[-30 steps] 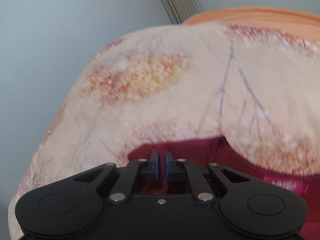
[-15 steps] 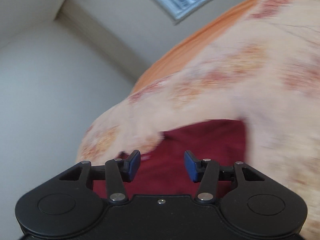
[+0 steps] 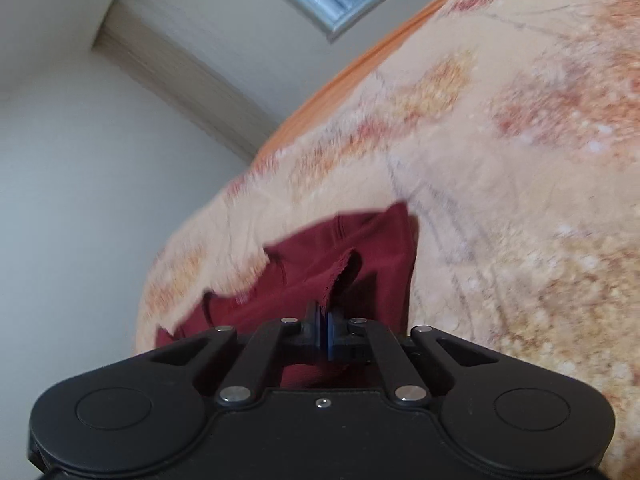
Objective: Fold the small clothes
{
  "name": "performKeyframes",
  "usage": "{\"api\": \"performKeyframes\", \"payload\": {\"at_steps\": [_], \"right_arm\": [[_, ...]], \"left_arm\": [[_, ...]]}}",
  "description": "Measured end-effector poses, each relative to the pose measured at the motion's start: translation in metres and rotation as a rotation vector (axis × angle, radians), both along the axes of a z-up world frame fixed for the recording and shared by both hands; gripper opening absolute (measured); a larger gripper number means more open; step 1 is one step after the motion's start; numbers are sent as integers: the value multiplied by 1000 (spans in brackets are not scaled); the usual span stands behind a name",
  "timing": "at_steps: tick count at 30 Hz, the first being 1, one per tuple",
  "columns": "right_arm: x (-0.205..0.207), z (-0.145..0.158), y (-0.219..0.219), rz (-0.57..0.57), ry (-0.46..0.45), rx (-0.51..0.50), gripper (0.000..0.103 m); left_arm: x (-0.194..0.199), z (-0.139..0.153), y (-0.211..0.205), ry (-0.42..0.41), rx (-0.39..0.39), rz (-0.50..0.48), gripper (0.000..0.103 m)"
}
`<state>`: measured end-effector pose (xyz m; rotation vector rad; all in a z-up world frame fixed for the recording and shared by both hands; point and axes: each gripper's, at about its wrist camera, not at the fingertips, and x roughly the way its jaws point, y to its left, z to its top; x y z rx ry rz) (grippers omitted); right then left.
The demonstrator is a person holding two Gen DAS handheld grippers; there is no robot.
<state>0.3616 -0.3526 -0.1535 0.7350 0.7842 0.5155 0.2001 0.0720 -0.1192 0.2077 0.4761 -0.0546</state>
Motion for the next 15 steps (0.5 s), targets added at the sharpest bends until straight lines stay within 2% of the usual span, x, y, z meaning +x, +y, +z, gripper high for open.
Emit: {"api": "performKeyframes", "payload": {"at_steps": [2,4,5,6,7,9,10,13,15], "right_arm": [[-8,4,-17,-50,-15,1,2],[-8,0,-20,-18,22,-59,4],[-5,-5,-19,13,62,-84,8],[-5,-7,-18,15,86,-126,18],[-8,-4,-20,4,66,-162,21],[-14,13,-25,-23,-16,-170,23],[-15,22,-23,-18,-55,-168,31],[-10,44,0,56,-131,-186,46],[0,51,28,135,-150,-204,47]], "left_arm": [[21,-1,-2,29,5,-2,98],[43,-9,-2,83,-5,2,98],[53,-16,-1,117,-12,9,97],[61,-23,0,146,-16,26,96],[67,-29,2,167,-22,44,92],[70,-34,8,179,-42,65,91],[69,-34,12,173,-46,76,91],[72,-40,29,208,-25,141,91],[69,-41,44,223,-62,182,91]]}}
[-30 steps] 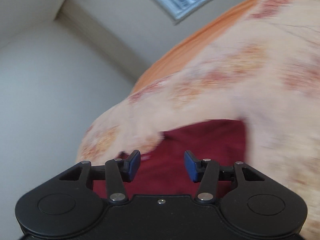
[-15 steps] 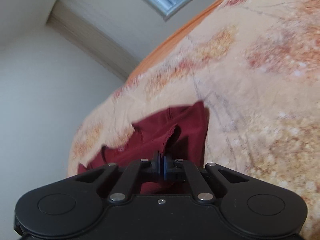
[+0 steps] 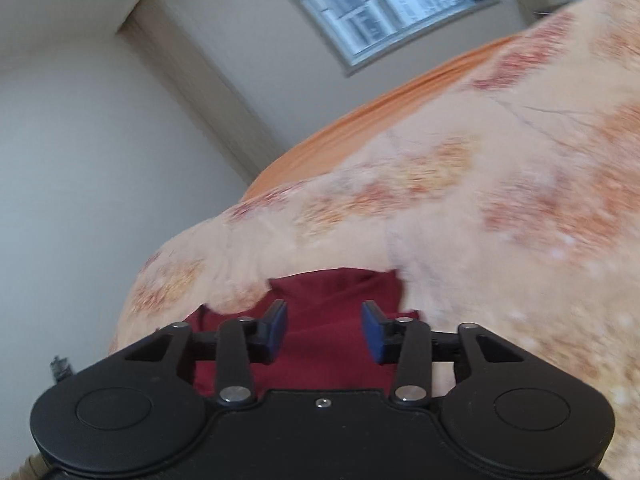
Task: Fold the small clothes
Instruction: 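Grasp the hem with the left tool while the right tool holds the sweater edge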
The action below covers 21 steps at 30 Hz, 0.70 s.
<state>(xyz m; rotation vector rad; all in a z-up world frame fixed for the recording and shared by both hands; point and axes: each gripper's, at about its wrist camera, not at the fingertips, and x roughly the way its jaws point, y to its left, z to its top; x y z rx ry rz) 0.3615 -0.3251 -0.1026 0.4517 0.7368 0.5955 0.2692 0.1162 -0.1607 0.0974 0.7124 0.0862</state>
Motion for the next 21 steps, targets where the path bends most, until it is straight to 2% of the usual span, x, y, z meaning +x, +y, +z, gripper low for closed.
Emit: {"api": "performKeyframes", "payload": {"at_steps": [3,6,8,11,13,16,18,21], "right_arm": [[16,1,55,126,-22,-54,48],[35,-2,116,252,-9,-64,48],[45,-2,159,329,-9,-65,48],[56,-2,227,442,-8,-86,48],[59,0,271,510,-18,-130,51],[63,-1,323,589,-49,-219,52],[67,-5,346,616,-62,-268,52],[72,-16,366,639,-51,-331,52]], "left_arm": [[-19,9,18,-22,-85,30,89],[-44,15,19,-39,-104,11,89],[-59,16,12,-48,-89,-37,89],[-74,13,-6,-59,5,-123,89],[-79,11,-16,-58,76,-183,89],[-81,6,-21,-54,136,-220,90],[-82,4,-18,-44,124,-223,89],[-82,1,-12,-5,60,-238,76]]}}
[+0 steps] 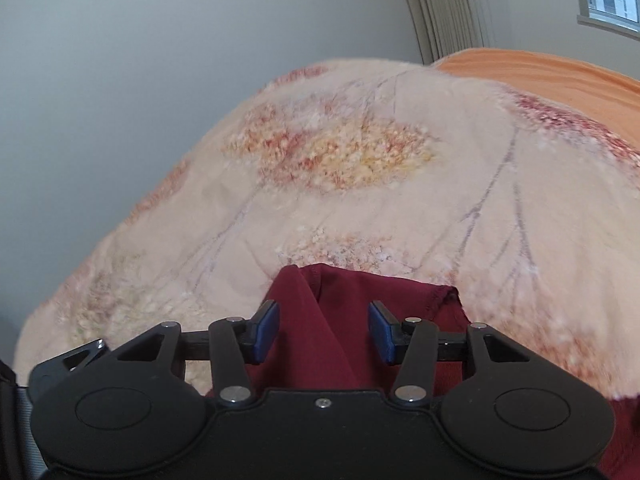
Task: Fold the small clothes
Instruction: 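Grasp the hem with the left tool while the right tool holds the sweater edge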
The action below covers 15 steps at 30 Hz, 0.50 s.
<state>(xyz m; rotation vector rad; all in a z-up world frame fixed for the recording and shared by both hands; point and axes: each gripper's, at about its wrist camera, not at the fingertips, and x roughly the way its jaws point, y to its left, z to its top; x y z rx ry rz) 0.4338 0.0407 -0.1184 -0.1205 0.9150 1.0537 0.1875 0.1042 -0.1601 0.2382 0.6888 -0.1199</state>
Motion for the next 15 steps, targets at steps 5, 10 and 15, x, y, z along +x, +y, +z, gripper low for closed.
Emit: {"api": "performKeyframes", "payload": {"at_steps": [5,10,15], "right_arm": [[6,-4,12,41,49,20,2],[8,16,41,39,58,113,2],[7,-8,50,-8,45,16,17]], "left_arm": [[-4,-2,13,20,-79,17,40],[-16,2,33,1,-167,93,24],[-24,-2,39,14,-193,170,24]]}}
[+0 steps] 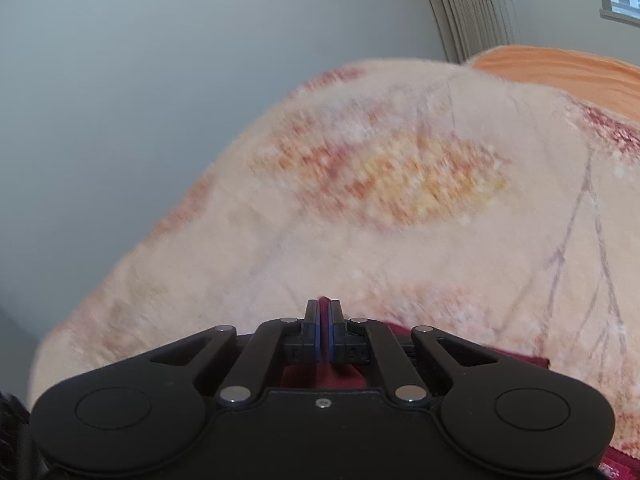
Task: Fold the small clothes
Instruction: 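Grasp the hem with the left tool while the right tool holds the sweater edge, then lay the folded hem onto the sweater body and open both tools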
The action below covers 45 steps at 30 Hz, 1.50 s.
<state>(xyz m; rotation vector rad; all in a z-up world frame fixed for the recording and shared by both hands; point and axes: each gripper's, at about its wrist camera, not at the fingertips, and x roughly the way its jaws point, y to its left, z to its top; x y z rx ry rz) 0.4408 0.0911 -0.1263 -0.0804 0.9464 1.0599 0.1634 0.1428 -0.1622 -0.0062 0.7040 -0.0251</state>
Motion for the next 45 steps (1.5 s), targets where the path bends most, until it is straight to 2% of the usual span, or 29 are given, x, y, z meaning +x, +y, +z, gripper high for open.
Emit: {"api": "performKeyframes", "payload": {"at_steps": [2,3,4,6,8,10,12,15,18,21,24,26,27,28,29,33,36,38,39,41,43,45], "right_arm": [[3,-7,-15,-48,36,22,28],[4,-5,-30,-82,47,59,37],[4,1,-47,-115,54,110,44],[0,15,-87,-156,51,203,49],[-8,23,-128,-188,37,240,54],[-16,21,-174,-230,61,259,58],[-27,15,-223,-303,95,277,58],[-51,11,-307,-451,90,342,58],[-73,3,-394,-689,68,359,63],[-79,-13,-439,-777,137,353,60],[-81,-23,-441,-761,168,353,56],[-78,-27,-434,-749,182,354,49],[-77,-30,-429,-745,184,335,33],[-77,-33,-424,-742,186,317,6],[-78,-34,-422,-743,187,309,3],[-92,-27,-428,-745,161,329,3],[-97,-30,-431,-745,152,269,3],[-101,-30,-428,-735,135,226,9],[-104,-26,-429,-743,118,230,17],[-111,-12,-427,-746,56,271,24],[-114,3,-420,-727,-1,294,39],[-111,14,-408,-697,-48,307,42]], "left_arm": [[-3,3,0,4,-12,18,26],[-7,6,1,-2,-25,33,27],[-12,10,2,-10,-26,50,39],[-30,25,2,-95,-3,75,46],[-38,40,-1,-167,-6,51,65],[-29,51,-4,-193,-25,6,74],[-10,55,-14,-198,-28,-22,75],[24,53,-28,-168,-58,-46,75],[52,40,-46,-128,-35,-49,75],[80,13,-53,-66,-8,-35,75],[92,-5,-54,-18,30,-23,75],[92,-8,-56,-12,53,-17,78],[92,-6,-58,-10,65,-13,78],[92,-5,-59,-6,72,-10,79],[92,-4,-60,-2,77,-7,79],[93,-2,-61,13,87,-5,79],[94,-2,-60,17,91,-6,82],[95,-3,-59,19,90,-3,82],[94,-2,-59,18,90,-2,82],[93,-1,-59,13,95,-4,82],[90,0,-59,14,103,-14,82],[84,-1,-56,17,108,-32,83]]}}
